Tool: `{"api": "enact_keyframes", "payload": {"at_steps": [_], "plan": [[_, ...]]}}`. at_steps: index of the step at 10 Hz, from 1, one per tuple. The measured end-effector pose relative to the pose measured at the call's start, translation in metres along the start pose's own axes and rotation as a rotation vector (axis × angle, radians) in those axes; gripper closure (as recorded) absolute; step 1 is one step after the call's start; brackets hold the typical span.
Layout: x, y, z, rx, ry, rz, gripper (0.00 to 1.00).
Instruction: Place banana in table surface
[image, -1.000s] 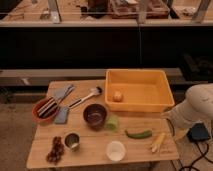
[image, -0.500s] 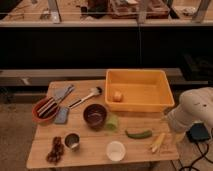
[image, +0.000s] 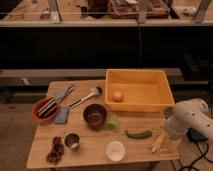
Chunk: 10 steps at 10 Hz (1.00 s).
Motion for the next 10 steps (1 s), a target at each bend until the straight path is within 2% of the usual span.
{"api": "enact_keyframes", "payload": {"at_steps": [10], "plan": [[0.014, -0.028, 0.021, 0.026, -0.009, -0.030, 0.35]]}}
